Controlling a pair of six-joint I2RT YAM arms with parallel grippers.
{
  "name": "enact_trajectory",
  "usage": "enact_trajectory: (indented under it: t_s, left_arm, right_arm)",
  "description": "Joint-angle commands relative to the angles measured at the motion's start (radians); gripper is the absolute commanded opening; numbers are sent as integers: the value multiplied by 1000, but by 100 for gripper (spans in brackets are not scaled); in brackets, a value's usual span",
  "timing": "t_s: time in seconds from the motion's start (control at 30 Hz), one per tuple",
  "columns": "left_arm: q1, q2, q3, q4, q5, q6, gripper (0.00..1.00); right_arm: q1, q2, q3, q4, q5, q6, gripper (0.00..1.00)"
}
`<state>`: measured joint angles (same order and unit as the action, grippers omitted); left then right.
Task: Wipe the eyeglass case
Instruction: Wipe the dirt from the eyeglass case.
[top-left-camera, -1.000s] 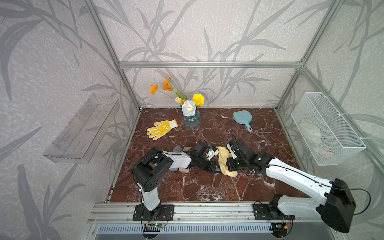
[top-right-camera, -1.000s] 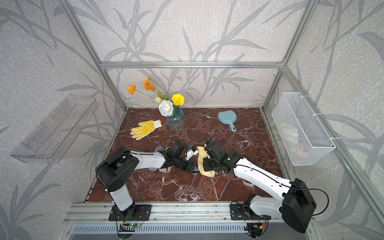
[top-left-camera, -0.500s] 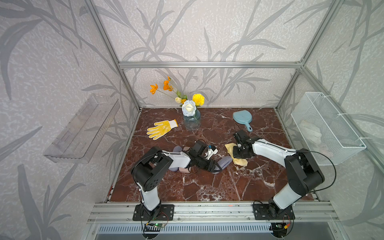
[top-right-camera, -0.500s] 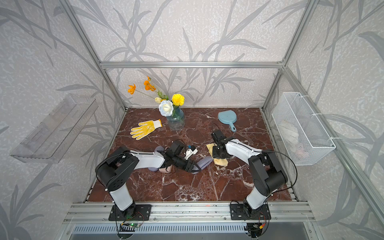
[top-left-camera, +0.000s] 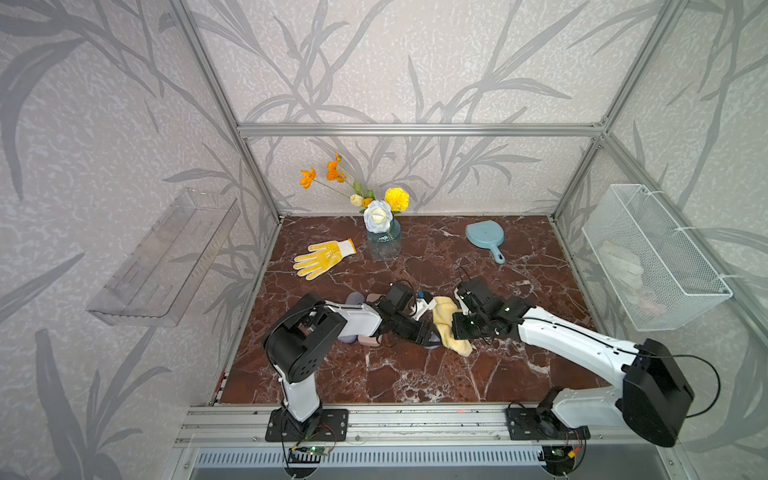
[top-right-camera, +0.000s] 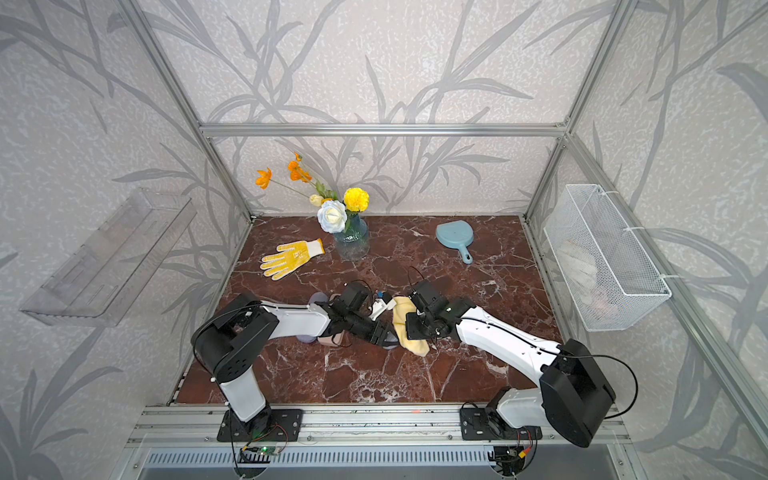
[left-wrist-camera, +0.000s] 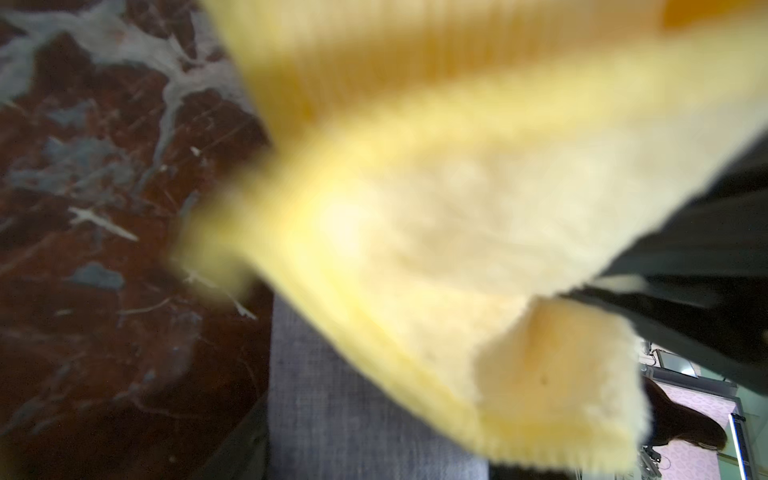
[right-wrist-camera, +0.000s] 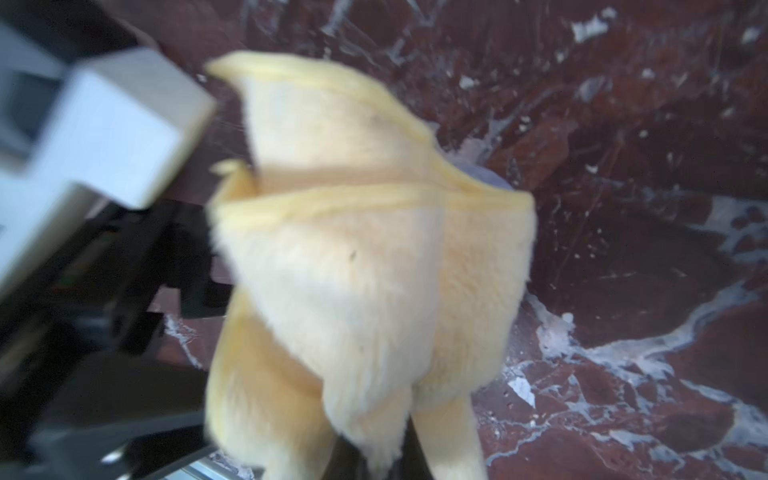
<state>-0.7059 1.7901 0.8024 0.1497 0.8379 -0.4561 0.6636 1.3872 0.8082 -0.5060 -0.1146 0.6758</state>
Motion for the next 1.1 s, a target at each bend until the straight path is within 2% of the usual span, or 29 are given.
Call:
enact_trajectory:
  t_s: [0.0, 0.1, 0.2, 0.33, 0.5, 0.63, 0.7, 0.73, 1.07]
  left_arm:
    - [-3, 14, -13, -32, -2, -4, 1]
    - [-4, 9, -15, -39, -16, -3, 3]
    - [-4, 5, -15, -61, -34, 0, 6]
    - [-10, 2, 10, -155, -115, 5, 15]
    - [-89, -16, 108, -356, -327, 25, 37]
    - [-180, 21, 206, -493, -436, 1, 51]
    - [-214, 43, 232, -508, -448, -32, 64]
    - [-223, 52, 238, -506, -444, -43, 66]
    - [-242, 56, 271, -485, -410, -58, 77]
  right_arm:
    - [-126, 107, 36, 4, 6, -45, 0]
    - [-206, 213, 128, -61, 138, -141, 0]
    - [-219, 260, 208, -88, 282, -194, 0]
    - [-220, 252, 272, -152, 344, -246, 0]
    - [-220, 188, 267, -258, 320, -250, 0]
    - [-221, 167, 243, -289, 239, -214, 0]
    - [-220, 180, 232, -285, 208, -201, 0]
    - [-220, 190, 228, -285, 199, -199, 0]
    - [-206, 309, 284, -199, 86, -172, 0]
